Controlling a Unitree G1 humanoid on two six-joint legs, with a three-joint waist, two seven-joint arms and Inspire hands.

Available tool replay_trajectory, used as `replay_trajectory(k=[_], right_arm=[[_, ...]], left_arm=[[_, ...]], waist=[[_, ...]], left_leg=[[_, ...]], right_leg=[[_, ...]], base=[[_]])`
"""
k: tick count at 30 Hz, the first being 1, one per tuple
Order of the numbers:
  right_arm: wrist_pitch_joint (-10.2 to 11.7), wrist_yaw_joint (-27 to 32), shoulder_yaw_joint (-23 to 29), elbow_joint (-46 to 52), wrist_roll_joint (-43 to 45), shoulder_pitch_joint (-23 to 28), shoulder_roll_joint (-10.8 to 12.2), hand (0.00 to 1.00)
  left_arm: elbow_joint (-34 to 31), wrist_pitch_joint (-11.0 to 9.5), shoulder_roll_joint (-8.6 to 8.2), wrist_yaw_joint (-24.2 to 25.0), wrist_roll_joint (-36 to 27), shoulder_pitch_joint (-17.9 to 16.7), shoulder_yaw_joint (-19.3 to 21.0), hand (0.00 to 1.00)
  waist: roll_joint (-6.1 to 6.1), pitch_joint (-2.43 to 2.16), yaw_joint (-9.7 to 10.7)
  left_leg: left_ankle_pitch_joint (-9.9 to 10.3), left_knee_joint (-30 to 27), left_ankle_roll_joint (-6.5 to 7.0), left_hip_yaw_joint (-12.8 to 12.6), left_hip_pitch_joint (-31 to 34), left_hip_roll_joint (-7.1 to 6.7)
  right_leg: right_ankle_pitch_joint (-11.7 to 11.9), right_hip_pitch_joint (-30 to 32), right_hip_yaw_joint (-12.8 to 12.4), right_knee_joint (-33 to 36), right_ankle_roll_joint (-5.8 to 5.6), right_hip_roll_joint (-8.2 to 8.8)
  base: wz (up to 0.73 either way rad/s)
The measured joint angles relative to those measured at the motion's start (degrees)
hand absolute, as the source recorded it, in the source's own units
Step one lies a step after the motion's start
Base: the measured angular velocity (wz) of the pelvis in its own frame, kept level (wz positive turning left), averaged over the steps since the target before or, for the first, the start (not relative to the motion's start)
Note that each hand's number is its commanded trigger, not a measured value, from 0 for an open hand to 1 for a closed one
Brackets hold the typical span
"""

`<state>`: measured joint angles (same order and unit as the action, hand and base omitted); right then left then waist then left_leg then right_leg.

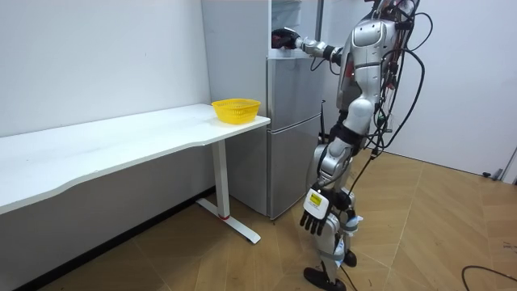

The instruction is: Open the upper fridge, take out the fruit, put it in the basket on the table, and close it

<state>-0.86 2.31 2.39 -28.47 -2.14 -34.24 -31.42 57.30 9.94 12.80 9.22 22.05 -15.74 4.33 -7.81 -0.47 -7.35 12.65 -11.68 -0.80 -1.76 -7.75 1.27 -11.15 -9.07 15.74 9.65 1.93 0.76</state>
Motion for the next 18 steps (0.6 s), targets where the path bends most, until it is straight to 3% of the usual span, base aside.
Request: replay_trajectory(k=[3, 7, 18], right_arm=[[0.09, -0.01, -0.09, 0.01, -0.01, -0.15, 0.00, 1.00], [0.37, 0.04, 0.01, 0.01, -0.01, -0.73, -0.01, 1.00], [0.78, 0.11, -1.16, 1.66, -0.01, -1.06, -0.32, 1.00]], left_arm=[[0.05, -0.01, 0.00, -0.20, -0.01, 0.09, -0.04, 0.00], [0.06, -0.01, 0.00, -0.41, 0.00, 0.14, -0.04, 0.00], [0.10, -0.77, 0.04, -1.28, -0.04, 0.71, -0.10, 0.00]], waist=[[0.00, 0.22, -0.07], [0.02, 0.91, -0.01], [0.06, 0.84, 0.36]], left_leg=[[0.00, 0.02, 0.00, 0.02, 0.00, 0.01], [0.01, 0.11, 0.01, 0.01, 0.14, 0.01], [0.00, 0.36, 0.00, 0.14, 0.16, 0.04]], right_leg=[[0.00, -0.02, -0.01, 0.00, 0.00, 0.06], [0.00, 0.03, -0.03, -0.03, -0.01, 0.02], [-0.02, 0.12, -0.05, 0.13, -0.03, 0.04]], base=[[0.00], [0.00], [0.00]])
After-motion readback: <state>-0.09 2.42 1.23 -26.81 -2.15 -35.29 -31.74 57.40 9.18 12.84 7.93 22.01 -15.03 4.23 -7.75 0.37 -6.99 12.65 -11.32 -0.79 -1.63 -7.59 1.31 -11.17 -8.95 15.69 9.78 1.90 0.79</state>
